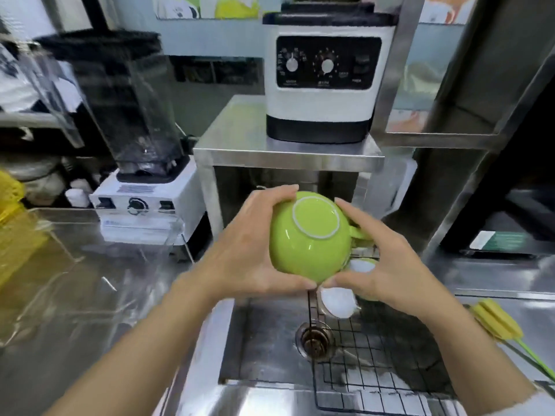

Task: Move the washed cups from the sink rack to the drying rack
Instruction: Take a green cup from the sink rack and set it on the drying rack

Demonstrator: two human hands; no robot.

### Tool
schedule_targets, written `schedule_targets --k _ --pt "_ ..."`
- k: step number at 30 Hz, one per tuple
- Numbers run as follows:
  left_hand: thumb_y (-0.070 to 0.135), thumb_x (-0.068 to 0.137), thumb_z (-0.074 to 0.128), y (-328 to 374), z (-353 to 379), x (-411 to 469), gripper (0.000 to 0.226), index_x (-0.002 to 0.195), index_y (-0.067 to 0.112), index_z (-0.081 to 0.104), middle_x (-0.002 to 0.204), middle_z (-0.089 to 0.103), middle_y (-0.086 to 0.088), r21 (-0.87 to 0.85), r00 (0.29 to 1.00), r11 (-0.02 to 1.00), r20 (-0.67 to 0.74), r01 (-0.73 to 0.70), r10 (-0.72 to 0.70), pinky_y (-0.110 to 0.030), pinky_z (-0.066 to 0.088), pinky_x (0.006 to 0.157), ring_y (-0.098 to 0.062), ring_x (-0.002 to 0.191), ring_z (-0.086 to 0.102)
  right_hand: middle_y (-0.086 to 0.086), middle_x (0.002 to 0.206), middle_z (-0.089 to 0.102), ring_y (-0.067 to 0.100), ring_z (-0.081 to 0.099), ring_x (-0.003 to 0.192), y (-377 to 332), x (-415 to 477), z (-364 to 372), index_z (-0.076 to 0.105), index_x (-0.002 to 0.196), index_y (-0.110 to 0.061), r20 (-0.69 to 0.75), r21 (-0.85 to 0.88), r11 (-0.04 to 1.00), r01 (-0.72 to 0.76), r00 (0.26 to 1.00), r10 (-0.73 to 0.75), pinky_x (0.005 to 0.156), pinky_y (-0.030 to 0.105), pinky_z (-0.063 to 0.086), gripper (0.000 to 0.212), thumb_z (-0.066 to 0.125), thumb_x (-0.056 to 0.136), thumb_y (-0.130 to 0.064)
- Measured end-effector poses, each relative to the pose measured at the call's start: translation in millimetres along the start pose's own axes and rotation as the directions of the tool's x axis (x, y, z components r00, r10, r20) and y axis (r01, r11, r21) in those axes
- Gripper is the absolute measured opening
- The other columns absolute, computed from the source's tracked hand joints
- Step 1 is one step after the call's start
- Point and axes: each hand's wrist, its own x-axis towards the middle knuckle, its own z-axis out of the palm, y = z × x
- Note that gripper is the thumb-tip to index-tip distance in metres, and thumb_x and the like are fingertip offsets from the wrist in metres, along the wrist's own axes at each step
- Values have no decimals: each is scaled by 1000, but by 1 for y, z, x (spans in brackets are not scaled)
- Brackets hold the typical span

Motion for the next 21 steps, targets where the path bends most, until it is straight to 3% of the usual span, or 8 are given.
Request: schedule_targets --k 2,5,9,12,17,21 --pt "56 45 78 -10 -31 -8 101 129 30 26 135 38 6 43 1000 999 -20 2 -1 -29 33 107 -12 127 40 -26 127 47 -12 42 114 -21 17 19 32 131 -47 5 16 999 39 999 -39 93 1 32 104 87 43 -42" --pt "56 46 77 -30 -76 -25 99 128 29 28 135 39 7 71 999 997 -26 32 -31 -31 34 107 -13 127 41 -16 131 50 -3 46 119 -47 45 57 33 132 -45 27 61 996 67 997 -69 100 14 38 104 86 43 -43" --pt "54 46 77 -66 -131 -55 103 132 19 33 134 46 0 116 995 988 -15 103 -102 -24 34 105 -13 123 45 -12 134 49 0 46 120 -79 77 115 34 134 -39 47 63 993 102 993 -105 105 27 38 102 88 47 -32" --pt "55 43 79 -95 -166 -74 107 133 20 32 133 48 1 129 981 972 -9 195 -196 -30 36 105 -12 123 46 -9 135 49 6 46 122 -97 102 156 34 135 -35 94 52 994 98 990 -102 107 34 38 100 87 50 -33" --pt "50 40 85 -147 -198 -91 106 129 30 30 127 49 6 121 927 923 44 365 -373 -38 41 102 -11 117 50 -14 126 51 5 50 115 -119 138 208 38 127 -40 175 40 996 76 981 -82 102 26 39 89 86 53 -31" --pt "40 43 89 -182 -199 -100 105 129 25 30 126 48 6 102 896 901 101 423 -432 -37 39 103 -12 117 48 -11 123 56 12 53 114 -115 154 239 39 129 -35 225 -29 999 23 974 -16 103 36 41 90 84 52 -39"
